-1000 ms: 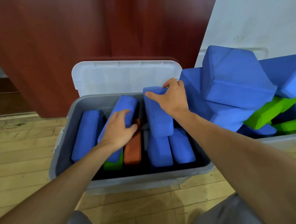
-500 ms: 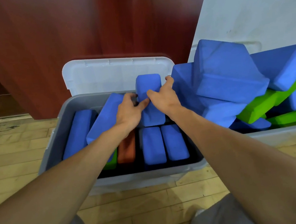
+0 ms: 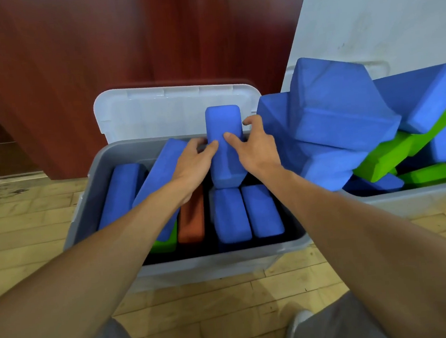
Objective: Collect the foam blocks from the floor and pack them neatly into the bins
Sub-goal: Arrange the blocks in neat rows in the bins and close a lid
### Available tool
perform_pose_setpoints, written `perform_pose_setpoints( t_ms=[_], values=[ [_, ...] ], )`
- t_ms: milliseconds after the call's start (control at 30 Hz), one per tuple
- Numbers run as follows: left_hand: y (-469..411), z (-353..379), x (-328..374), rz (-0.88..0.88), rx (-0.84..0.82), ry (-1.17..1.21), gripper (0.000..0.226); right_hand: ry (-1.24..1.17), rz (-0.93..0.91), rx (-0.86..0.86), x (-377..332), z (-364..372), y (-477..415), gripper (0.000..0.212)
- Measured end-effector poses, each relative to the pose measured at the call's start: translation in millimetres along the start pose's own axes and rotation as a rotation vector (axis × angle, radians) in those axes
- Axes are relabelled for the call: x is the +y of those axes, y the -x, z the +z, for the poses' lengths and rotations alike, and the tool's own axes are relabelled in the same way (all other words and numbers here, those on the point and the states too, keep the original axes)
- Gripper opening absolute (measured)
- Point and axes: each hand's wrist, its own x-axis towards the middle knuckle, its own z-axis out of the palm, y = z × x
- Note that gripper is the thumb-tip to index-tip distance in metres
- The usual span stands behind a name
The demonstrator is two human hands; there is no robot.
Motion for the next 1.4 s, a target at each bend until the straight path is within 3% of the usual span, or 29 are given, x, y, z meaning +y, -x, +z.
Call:
perform_pose_setpoints(
  t_ms=[167, 267, 400, 500, 633, 767, 867, 967, 1133, 1233, 1333, 1400],
  values=[
    [4, 5, -23, -0.059, -0.106, 0.259, 0.051, -0.009, -0.02, 0.017, -10, 5, -5, 0.037],
    [-3, 8, -23, -0.023, 0.003, 0.181, 0.058, 0.031, 0.015, -0.016, -9, 6, -8, 0.036],
    [-13, 8, -7, -0.053, 0.021, 0.006, 0.071, -0.044, 0.215, -0.139, -8, 6, -13, 0.025],
    [-22, 9, 3, -0.058, 0.033, -0.107, 0.063, -0.066, 0.233, -0.156, -8, 9, -16, 0.04],
    [-34, 4, 3, -0.084, 0.059, -0.076, 0.05, -0.069, 0.116, -0.021, 1, 17, -22, 0.025],
    [-36, 5, -15, -0.146, -0.065, -0.058, 0.048, -0.112, 0.161, -0.069, 9, 29, -23, 0.034],
    [-35, 4, -31, -0.177, -0.144, -0.026, 0.028, -0.091, 0.242, -0.158, 25, 42, -20, 0.048],
    [-37, 8, -49, -0.198, -0.158, -0.024, 0.023, -0.096, 0.284, -0.2, 41, 50, -21, 0.05],
    [-41, 28, -72, -0.218, -0.036, -0.155, 0.048, 0.064, 0.283, -0.257, 59, 65, -24, 0.049],
    [-40, 31, -68, -0.225, -0.057, -0.271, 0.041, 0.181, 0.253, -0.282, 56, 66, -29, 0.04],
    [-31, 15, -50, -0.169, -0.125, -0.402, 0.012, 0.276, 0.227, -0.291, 49, 67, -30, 0.014],
    [-21, -11, -37, -0.086, -0.082, -0.297, 0.021, 0.349, 0.156, -0.237, 44, 67, -22, 0.026]
  ],
)
